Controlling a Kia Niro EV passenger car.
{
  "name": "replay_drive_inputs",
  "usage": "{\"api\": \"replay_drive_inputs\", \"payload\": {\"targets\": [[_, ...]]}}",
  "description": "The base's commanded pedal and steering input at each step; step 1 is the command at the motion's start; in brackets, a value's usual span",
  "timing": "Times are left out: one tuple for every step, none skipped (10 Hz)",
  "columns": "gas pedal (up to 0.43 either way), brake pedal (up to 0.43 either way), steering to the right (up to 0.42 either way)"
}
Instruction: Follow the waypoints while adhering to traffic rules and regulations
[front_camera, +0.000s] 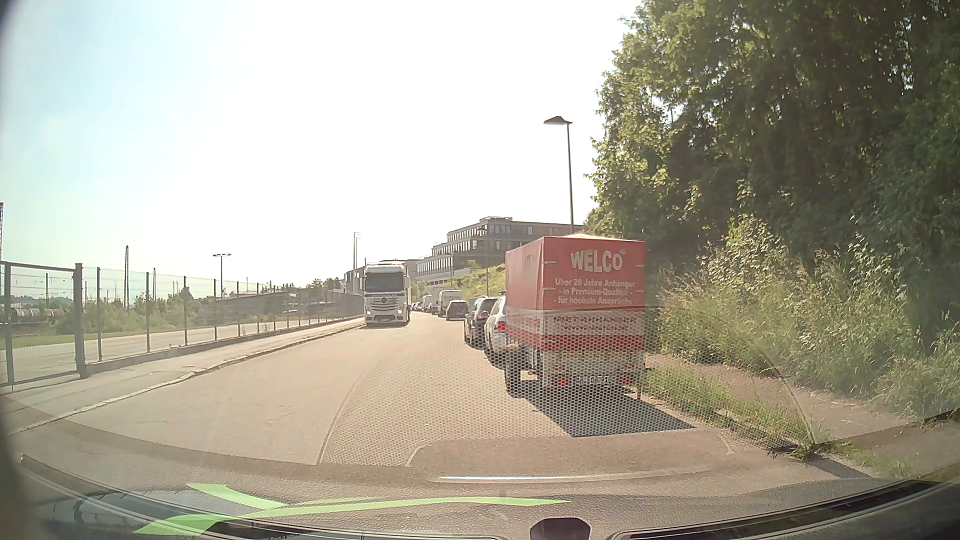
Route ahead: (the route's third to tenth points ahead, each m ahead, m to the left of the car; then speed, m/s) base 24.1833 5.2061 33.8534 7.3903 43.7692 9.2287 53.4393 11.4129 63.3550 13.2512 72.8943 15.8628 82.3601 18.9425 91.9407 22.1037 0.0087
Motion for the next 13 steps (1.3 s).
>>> {"api": "replay_drive_inputs", "payload": {"targets": [[0.000,0.220,-0.120],[0.000,0.220,-0.120],[0.000,0.220,-0.120],[0.000,0.220,-0.120],[0.000,0.220,-0.120],[0.000,0.213,-0.120],[0.000,0.220,-0.120],[0.000,0.220,-0.120],[0.000,0.213,-0.120],[0.000,0.220,-0.120],[0.000,0.213,-0.120],[0.000,0.213,-0.120],[0.000,0.213,-0.120]]}}
